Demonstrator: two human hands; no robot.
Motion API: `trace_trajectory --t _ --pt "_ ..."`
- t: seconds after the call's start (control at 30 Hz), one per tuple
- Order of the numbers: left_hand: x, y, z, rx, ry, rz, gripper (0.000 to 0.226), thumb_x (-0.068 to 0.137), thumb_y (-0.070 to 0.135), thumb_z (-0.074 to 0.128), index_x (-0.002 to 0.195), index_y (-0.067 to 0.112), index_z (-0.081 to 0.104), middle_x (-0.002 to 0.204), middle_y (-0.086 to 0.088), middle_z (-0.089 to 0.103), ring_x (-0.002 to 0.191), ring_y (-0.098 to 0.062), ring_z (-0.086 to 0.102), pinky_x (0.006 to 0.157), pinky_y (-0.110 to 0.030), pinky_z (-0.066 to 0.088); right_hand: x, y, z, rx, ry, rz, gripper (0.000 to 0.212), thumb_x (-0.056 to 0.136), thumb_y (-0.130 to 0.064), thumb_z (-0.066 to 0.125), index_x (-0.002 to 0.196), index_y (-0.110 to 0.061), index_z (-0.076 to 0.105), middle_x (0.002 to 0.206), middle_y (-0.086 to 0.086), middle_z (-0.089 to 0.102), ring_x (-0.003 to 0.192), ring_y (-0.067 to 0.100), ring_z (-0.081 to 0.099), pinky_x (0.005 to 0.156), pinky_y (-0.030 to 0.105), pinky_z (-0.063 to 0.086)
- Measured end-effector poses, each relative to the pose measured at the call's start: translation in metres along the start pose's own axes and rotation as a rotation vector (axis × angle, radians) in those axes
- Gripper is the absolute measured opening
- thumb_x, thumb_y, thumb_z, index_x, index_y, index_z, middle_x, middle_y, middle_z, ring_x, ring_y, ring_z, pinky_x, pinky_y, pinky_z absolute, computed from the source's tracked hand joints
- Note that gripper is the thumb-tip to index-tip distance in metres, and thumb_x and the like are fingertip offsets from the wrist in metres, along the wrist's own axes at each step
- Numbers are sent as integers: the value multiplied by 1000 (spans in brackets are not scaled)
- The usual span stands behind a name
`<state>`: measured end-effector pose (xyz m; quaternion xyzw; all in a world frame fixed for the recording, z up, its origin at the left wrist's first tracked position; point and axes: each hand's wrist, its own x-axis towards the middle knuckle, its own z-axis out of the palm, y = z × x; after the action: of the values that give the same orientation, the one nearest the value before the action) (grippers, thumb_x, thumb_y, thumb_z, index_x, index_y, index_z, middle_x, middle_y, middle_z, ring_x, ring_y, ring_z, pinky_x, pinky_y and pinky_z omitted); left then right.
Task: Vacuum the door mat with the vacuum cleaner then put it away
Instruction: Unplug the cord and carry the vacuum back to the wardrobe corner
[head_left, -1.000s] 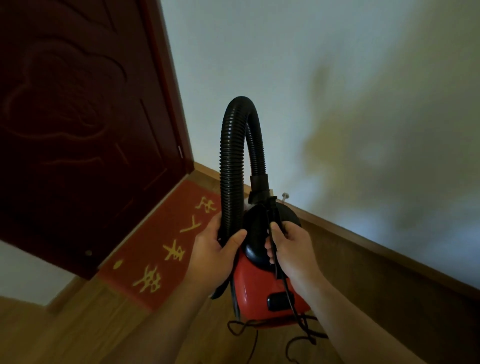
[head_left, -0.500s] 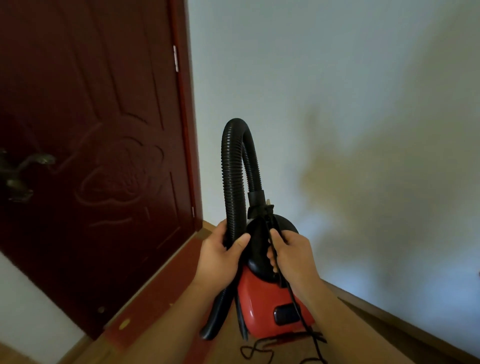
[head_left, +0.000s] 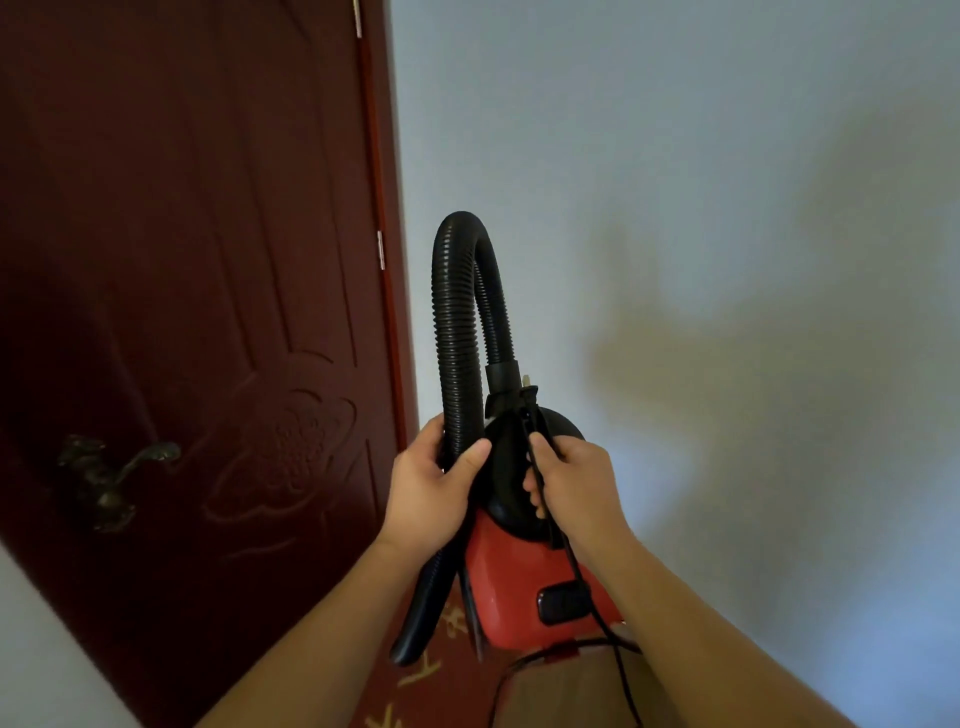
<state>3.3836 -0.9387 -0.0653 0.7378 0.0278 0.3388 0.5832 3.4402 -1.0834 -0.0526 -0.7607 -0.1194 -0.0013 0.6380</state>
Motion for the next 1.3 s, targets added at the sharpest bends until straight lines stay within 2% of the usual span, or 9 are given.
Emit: trace_trajectory --t 0.13,0.33,0.43,0.6,0.7,0.93,1.07,1.2,1.3 --pt "20 25 4 46 53 53 23 95 10 69 107 29 66 95 24 74 90 4 69 77 -9 49 18 -27 -4 59 -47 -33 40 102 -25 55 75 3 64 53 4 61 44 18 52 46 29 45" --pt "27 43 13 112 213 65 22 94 11 70 115 17 69 95 16 75 92 1 70 79 -11 50 41 -41 -10 101 -170 -101 42 102 -27 55 71 0 64 52 4 62 43 19 53 45 30 45" --pt "21 55 16 155 275 54 20 94 11 70 113 19 68 91 14 74 89 3 69 76 -10 49 46 -48 -13 129 -240 -114 41 101 -27 56 72 0 65 52 4 62 44 19 54 45 30 46" --pt "9 77 12 218 370 11 20 95 15 69 115 19 68 96 15 74 93 -2 70 77 -15 52 48 -60 -12 173 -358 -118 42 101 -28 57 70 0 66 52 8 62 45 23 54 46 33 46" --pt "-3 92 4 247 425 -9 20 95 15 69 115 19 68 98 13 75 94 -3 70 79 -16 53 40 -69 -6 198 -435 -124 41 101 -27 58 69 -3 65 51 5 61 44 20 54 45 31 46" --pt "-51 129 -35 319 582 9 22 95 13 69 114 26 68 100 14 76 97 -2 70 80 -14 53 -11 -98 21 243 -582 -171 40 101 -26 58 73 1 66 50 5 61 41 17 54 42 29 44" --pt "-93 151 -70 328 653 7 21 96 14 68 113 27 68 100 10 76 96 -7 72 80 -21 56 -58 -113 44 259 -663 -170 41 100 -27 60 71 0 68 50 5 61 41 18 54 43 29 44" --pt "-144 178 -113 366 727 4 18 96 12 67 104 29 68 92 12 77 88 -5 73 73 -18 55 -119 -132 72 275 -743 -181 41 101 -25 59 71 2 68 50 6 61 38 16 52 39 26 42" --pt "-184 197 -152 404 770 1 12 96 14 68 103 24 68 86 11 75 82 -6 72 68 -18 53 -170 -146 95 300 -800 -179 40 101 -24 59 73 3 68 51 6 60 38 15 51 39 26 42"
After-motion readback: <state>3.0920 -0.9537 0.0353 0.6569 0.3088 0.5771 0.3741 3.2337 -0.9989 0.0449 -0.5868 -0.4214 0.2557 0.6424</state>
